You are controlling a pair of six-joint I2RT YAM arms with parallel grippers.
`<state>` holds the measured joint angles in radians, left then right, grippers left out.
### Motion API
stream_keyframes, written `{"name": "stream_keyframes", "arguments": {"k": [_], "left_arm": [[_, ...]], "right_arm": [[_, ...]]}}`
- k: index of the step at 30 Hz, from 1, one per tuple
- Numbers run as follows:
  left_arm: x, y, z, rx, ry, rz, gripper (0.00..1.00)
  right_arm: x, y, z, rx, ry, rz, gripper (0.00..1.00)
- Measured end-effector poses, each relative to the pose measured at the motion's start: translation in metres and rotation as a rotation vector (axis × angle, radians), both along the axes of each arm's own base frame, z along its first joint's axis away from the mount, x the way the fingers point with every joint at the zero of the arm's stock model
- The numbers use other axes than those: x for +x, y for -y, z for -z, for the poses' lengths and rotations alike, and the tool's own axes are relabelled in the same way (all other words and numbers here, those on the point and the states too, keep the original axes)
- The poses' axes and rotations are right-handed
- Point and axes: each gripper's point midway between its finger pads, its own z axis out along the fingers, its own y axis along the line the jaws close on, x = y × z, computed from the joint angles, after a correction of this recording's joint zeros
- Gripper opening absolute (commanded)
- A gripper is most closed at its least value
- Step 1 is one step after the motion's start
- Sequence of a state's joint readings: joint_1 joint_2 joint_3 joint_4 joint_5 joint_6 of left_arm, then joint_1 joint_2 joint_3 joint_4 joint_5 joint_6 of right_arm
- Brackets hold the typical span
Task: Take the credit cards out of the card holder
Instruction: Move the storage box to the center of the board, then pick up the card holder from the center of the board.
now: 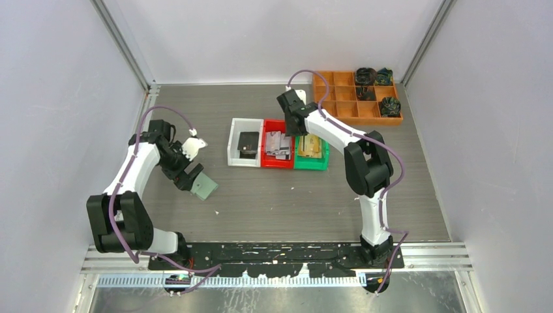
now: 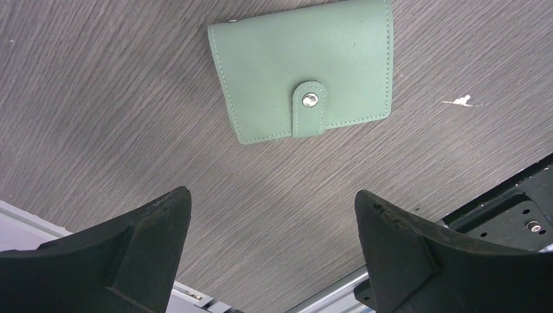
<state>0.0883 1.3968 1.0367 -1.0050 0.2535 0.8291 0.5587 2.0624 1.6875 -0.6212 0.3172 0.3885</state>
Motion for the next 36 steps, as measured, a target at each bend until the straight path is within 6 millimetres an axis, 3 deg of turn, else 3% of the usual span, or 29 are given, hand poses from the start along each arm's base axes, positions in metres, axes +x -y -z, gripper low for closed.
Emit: {"name": "stream_keyframes", "arguments": {"k": [3,7,9,12,15,19,23,25,27,32,36], "left_arm": [[-0.001,0.001,0.0,-0.005,-0.004,-0.012,0.95],[-0.003,0.005,-0.006,-0.047,-0.017,-0.044,0.97],[0.001,0.005,-0.016,-0.078,-0.007,-0.078,0.98],[0.012,0.0,-0.038,-0.136,0.037,-0.15,0.99],[0.02,-0.013,-0.057,-0.191,0.073,-0.238,1.0],[0.017,-0.03,-0.059,-0.212,0.061,-0.344,1.0],[0.012,-0.045,-0.057,-0.199,0.037,-0.445,1.0],[0.009,-0.052,-0.056,-0.198,0.032,-0.496,1.0],[0.005,-0.06,-0.054,-0.2,0.025,-0.547,1.0],[-0.014,-0.065,-0.047,-0.206,0.003,-0.627,1.0],[-0.019,-0.06,-0.053,-0.22,0.012,-0.633,1.0]], "right_arm": [[-0.001,0.004,0.0,-0.005,0.007,0.026,0.41],[-0.014,0.017,-0.008,-0.007,0.028,0.07,0.7],[-0.022,0.021,-0.025,0.012,0.056,0.084,0.82],[-0.029,0.016,-0.069,0.069,0.15,0.085,0.96],[-0.04,-0.01,-0.109,0.141,0.243,0.033,0.99],[-0.079,-0.095,-0.13,0.234,0.266,-0.177,0.99],[-0.126,-0.194,-0.116,0.287,0.203,-0.441,1.0],[-0.148,-0.242,-0.097,0.301,0.158,-0.567,1.0],[-0.166,-0.276,-0.071,0.298,0.106,-0.664,0.99],[-0.184,-0.314,-0.014,0.249,0.006,-0.778,0.99],[-0.181,-0.32,0.019,0.202,-0.029,-0.798,1.0]]}}
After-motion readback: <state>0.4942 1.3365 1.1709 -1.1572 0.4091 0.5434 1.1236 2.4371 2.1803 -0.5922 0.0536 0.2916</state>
